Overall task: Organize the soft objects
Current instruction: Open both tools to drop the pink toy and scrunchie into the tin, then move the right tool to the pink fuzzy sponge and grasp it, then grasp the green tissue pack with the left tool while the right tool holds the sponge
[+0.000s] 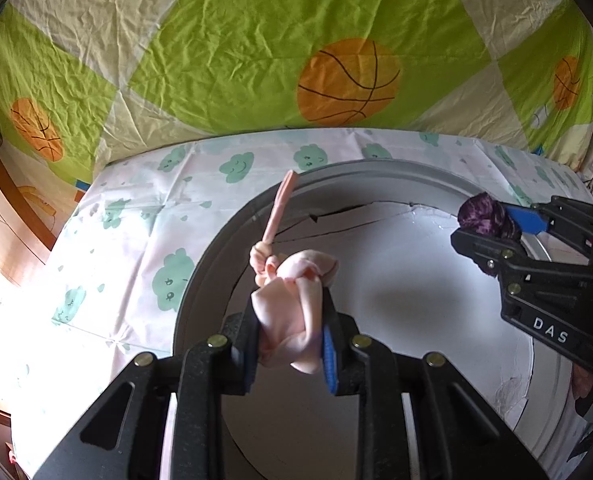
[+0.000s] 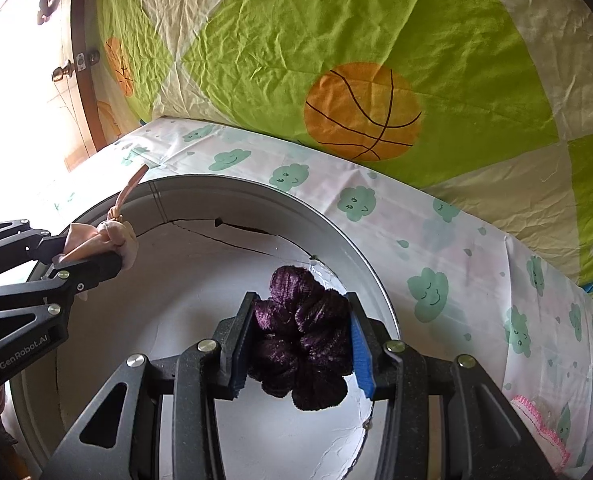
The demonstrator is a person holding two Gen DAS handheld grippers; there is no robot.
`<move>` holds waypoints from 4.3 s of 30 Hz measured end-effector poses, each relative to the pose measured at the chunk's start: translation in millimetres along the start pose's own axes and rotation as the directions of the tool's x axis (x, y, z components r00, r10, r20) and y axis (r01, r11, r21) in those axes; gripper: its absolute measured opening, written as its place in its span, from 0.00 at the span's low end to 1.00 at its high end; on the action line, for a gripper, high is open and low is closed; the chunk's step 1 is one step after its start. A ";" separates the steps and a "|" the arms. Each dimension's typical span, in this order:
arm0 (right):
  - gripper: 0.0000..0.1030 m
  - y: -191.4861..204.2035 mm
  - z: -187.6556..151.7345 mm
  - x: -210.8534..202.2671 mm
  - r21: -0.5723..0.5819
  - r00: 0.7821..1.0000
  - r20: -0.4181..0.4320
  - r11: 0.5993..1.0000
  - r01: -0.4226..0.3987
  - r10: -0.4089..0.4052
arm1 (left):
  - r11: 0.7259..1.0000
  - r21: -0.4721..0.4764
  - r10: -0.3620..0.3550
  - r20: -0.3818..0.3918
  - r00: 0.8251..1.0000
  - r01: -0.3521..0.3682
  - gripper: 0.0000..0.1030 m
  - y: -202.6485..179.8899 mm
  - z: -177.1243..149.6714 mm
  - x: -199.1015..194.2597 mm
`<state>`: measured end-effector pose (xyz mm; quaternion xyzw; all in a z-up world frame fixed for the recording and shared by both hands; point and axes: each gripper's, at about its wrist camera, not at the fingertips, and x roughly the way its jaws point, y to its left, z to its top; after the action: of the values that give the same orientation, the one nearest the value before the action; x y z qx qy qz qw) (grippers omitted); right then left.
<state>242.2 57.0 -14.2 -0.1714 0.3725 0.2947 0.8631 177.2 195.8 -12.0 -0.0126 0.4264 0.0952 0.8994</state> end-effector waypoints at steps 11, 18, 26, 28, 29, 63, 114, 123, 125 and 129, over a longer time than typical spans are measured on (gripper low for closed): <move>0.75 -5.3 -0.4 -10.9 0.032 0.998 0.059 0.999 0.007 -0.009 | 0.999 0.006 0.043 0.044 0.998 -0.044 0.75 0.8 0.8 -4.2; 0.75 -22.0 -32.3 -73.5 0.063 0.985 0.175 0.998 -0.009 -0.002 | 0.999 -0.026 0.053 0.238 0.970 -0.048 0.82 -14.9 -30.1 -53.0; 0.76 -58.0 -113.0 -126.3 0.130 0.973 0.223 0.991 0.037 -0.065 | 0.999 -0.042 0.013 0.371 0.929 0.003 0.87 -58.6 -90.5 -87.2; 0.75 -58.6 -127.4 -123.0 0.130 0.979 0.198 0.991 0.026 -0.052 | 0.999 -0.051 0.028 0.379 0.925 -0.009 0.89 -67.0 -97.6 -88.8; 0.75 -56.8 -130.2 -119.5 0.128 0.981 0.188 0.991 0.025 -0.049 | 0.998 -0.057 0.033 0.382 0.924 -0.012 0.92 -69.7 -100.0 -88.9; 0.25 -17.1 -137.6 -90.4 -0.017 0.993 0.120 1.000 0.013 -0.011 | 0.995 -0.098 0.062 0.414 0.908 -0.023 1.00 -74.9 -110.7 -88.6; 0.25 -131.3 -197.3 -163.3 0.365 0.904 0.317 0.916 0.164 -0.288 | 0.924 0.276 -0.305 0.117 0.945 0.264 0.43 -257.9 -78.5 -49.9; 0.25 -136.0 -197.6 -161.2 0.376 0.913 0.307 0.915 0.144 -0.269 | 0.919 0.278 -0.312 0.083 0.947 0.278 0.23 -260.6 -80.5 -45.0; 0.25 -135.5 -198.2 -162.5 0.376 0.910 0.313 0.916 0.143 -0.270 | 0.928 0.259 -0.304 0.111 0.946 0.268 0.23 -256.0 -80.7 -48.7; 0.25 -133.8 -198.7 -164.6 0.370 0.906 0.323 0.917 0.146 -0.274 | 0.937 0.235 -0.300 0.157 0.941 0.259 0.23 -248.7 -80.3 -54.7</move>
<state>129.3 -210.8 -13.5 -0.0022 0.2280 0.1573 0.9609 127.2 -65.4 -35.5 0.0313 0.3397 -0.0792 0.9367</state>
